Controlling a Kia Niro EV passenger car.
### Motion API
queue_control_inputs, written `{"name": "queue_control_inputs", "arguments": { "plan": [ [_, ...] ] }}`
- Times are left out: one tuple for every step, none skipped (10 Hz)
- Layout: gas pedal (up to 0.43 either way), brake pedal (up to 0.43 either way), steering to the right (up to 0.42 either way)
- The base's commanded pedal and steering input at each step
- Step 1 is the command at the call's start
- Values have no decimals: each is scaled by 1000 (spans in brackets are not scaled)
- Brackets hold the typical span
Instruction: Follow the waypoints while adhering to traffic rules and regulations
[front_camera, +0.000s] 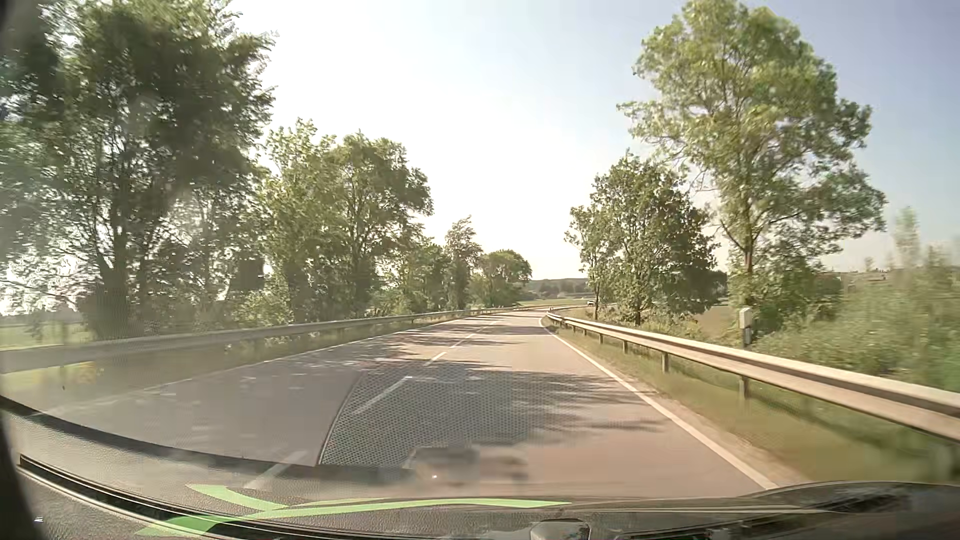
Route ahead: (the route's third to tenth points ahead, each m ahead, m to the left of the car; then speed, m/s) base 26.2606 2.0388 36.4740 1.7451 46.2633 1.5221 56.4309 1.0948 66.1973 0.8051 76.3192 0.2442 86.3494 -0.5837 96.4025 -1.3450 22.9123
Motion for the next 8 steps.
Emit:
{"name": "queue_control_inputs", "arguments": {
  "plan": [
    [197, 0, -2],
    [197, 0, -2],
    [197, 0, -2],
    [197, 0, -1],
    [197, 0, 0],
    [197, 0, 0],
    [197, 0, 0],
    [197, 0, 0]
  ]
}}
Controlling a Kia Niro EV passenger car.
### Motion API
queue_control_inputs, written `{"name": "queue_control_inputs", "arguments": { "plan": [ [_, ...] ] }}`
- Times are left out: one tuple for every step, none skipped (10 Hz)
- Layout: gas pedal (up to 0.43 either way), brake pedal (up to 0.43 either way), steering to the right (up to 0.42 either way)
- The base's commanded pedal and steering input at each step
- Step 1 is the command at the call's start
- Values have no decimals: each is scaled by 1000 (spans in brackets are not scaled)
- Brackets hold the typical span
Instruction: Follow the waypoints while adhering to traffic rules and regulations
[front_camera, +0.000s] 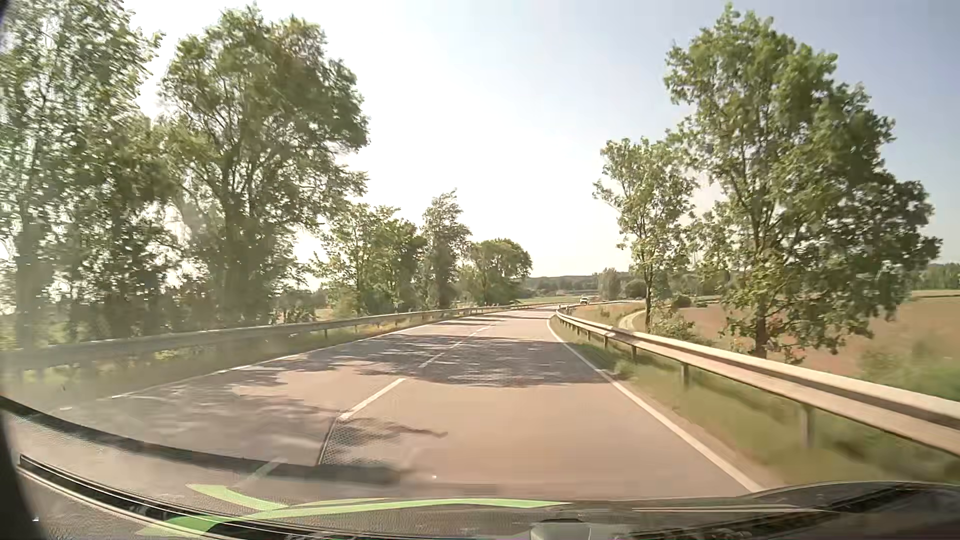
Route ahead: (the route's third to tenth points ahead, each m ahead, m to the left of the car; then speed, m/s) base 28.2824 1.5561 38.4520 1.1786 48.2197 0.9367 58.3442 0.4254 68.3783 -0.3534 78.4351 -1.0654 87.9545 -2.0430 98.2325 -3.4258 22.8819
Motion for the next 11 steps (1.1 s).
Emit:
{"name": "queue_control_inputs", "arguments": {
  "plan": [
    [197, 0, 0],
    [197, 0, 0],
    [197, 0, 0],
    [197, 0, 1],
    [197, 0, 1],
    [197, 0, 1],
    [197, 0, 0],
    [197, 0, 0],
    [197, 0, 0],
    [197, 0, 0],
    [197, 0, 1]
  ]
}}
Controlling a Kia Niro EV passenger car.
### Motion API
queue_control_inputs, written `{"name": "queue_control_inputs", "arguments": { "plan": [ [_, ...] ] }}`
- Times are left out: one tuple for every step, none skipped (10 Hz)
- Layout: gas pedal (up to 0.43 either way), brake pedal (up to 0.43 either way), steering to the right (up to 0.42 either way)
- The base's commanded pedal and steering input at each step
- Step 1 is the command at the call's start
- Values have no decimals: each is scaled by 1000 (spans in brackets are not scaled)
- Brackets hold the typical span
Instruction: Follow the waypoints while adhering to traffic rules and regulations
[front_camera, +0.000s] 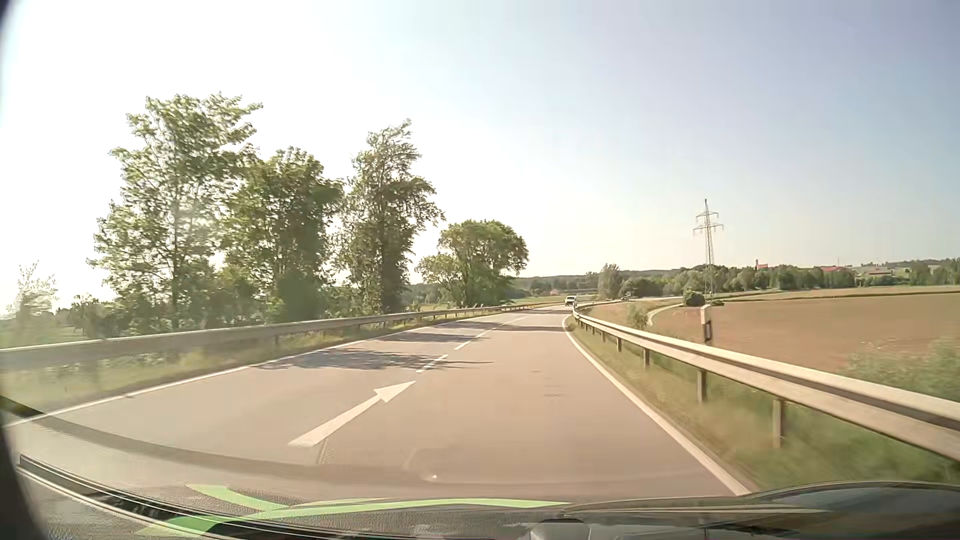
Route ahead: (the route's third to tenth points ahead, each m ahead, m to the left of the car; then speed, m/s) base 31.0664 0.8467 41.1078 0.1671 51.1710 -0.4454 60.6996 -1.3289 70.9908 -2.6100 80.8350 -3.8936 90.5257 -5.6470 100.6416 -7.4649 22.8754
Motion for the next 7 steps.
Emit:
{"name": "queue_control_inputs", "arguments": {
  "plan": [
    [197, 0, 1],
    [197, 0, 3],
    [197, 0, 5],
    [197, 0, 5],
    [197, 0, 5],
    [197, 0, 6],
    [197, 0, 8]
  ]
}}
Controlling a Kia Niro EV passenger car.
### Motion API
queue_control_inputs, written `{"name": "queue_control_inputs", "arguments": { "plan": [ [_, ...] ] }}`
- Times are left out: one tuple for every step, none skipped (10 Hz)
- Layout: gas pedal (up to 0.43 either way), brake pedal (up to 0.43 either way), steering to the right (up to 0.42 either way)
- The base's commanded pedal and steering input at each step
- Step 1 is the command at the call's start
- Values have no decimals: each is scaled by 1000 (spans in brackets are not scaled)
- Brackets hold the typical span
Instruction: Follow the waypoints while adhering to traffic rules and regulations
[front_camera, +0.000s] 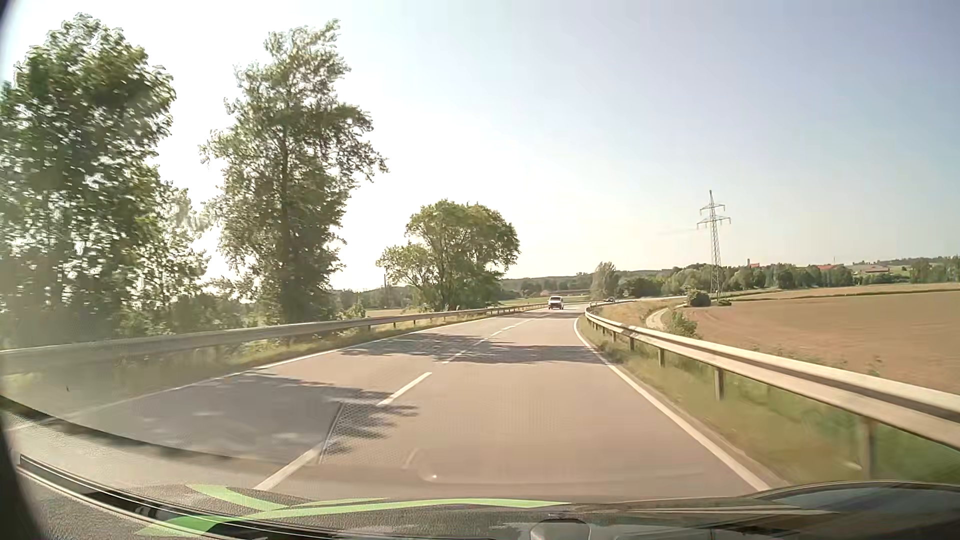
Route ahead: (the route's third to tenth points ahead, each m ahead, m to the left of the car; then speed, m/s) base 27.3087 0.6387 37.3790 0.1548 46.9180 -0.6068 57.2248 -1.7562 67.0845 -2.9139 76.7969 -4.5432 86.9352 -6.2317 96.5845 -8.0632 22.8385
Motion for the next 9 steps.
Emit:
{"name": "queue_control_inputs", "arguments": {
  "plan": [
    [197, 0, 10],
    [197, 0, 12],
    [197, 0, 12],
    [197, 0, 12],
    [197, 0, 12],
    [197, 0, 11],
    [197, 0, 12],
    [197, 0, 12],
    [197, 0, 12]
  ]
}}
